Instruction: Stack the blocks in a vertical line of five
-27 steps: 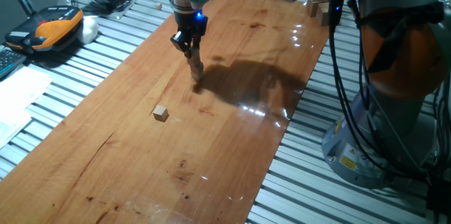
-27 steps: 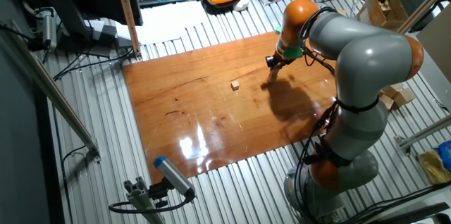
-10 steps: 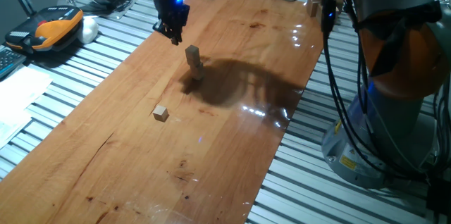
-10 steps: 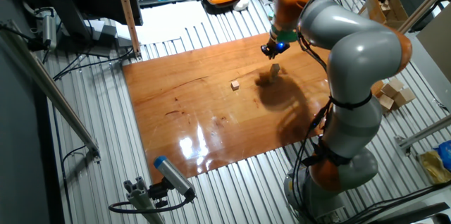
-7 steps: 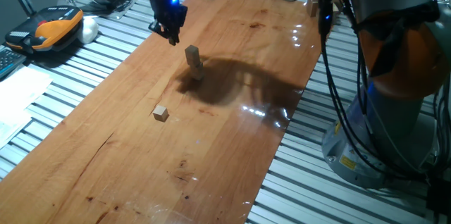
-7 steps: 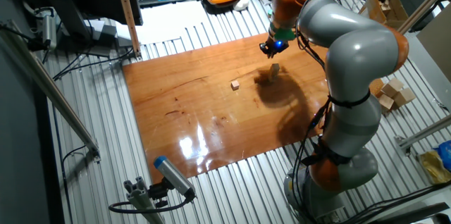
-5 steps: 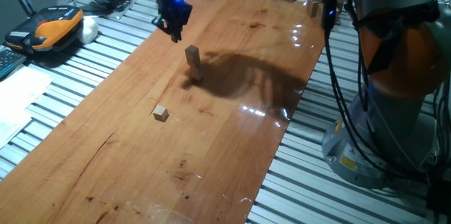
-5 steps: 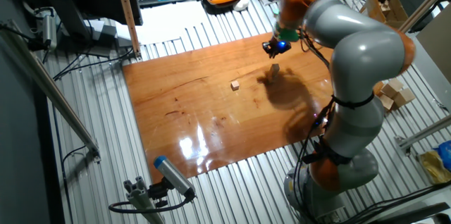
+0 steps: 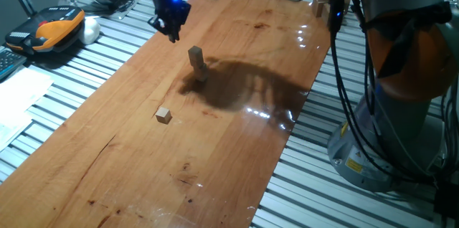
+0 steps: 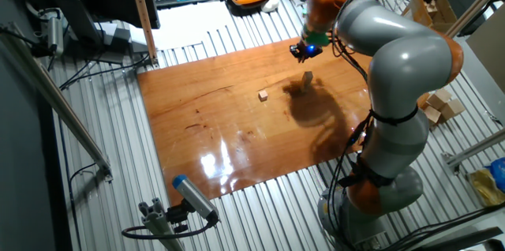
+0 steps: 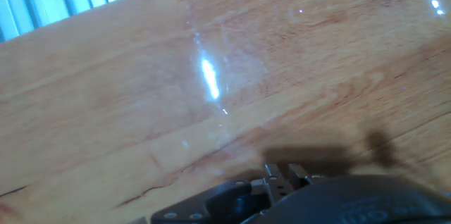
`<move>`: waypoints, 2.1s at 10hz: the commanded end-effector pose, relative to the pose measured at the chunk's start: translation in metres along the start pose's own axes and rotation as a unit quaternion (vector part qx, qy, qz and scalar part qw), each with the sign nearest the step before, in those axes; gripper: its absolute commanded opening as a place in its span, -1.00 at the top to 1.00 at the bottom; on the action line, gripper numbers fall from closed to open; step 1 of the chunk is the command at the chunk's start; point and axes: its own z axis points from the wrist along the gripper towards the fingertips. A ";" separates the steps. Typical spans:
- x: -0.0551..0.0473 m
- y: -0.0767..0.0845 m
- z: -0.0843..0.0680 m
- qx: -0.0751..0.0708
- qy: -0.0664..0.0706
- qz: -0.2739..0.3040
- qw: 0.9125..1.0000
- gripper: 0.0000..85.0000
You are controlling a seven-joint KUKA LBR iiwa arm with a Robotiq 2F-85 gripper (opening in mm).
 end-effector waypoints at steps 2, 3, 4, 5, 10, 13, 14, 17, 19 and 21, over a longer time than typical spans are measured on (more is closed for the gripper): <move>0.002 0.006 -0.002 -0.009 0.005 -0.012 1.000 1.00; 0.002 0.007 -0.002 -0.010 0.006 -0.019 1.000 1.00; 0.001 0.008 -0.002 -0.010 0.005 -0.025 1.000 1.00; 0.001 0.013 -0.002 -0.010 0.007 -0.026 1.000 1.00; 0.012 0.050 0.001 -0.006 0.003 -0.011 1.000 1.00; 0.020 0.067 0.004 -0.009 0.003 -0.007 1.000 1.00; 0.021 0.069 0.006 -0.012 0.001 -0.008 1.000 1.00; 0.021 0.069 0.006 -0.012 -0.006 -0.020 1.000 1.00; 0.021 0.069 0.006 -0.006 -0.009 -0.023 1.000 1.00; 0.021 0.069 0.006 -0.014 0.003 -0.051 0.999 1.00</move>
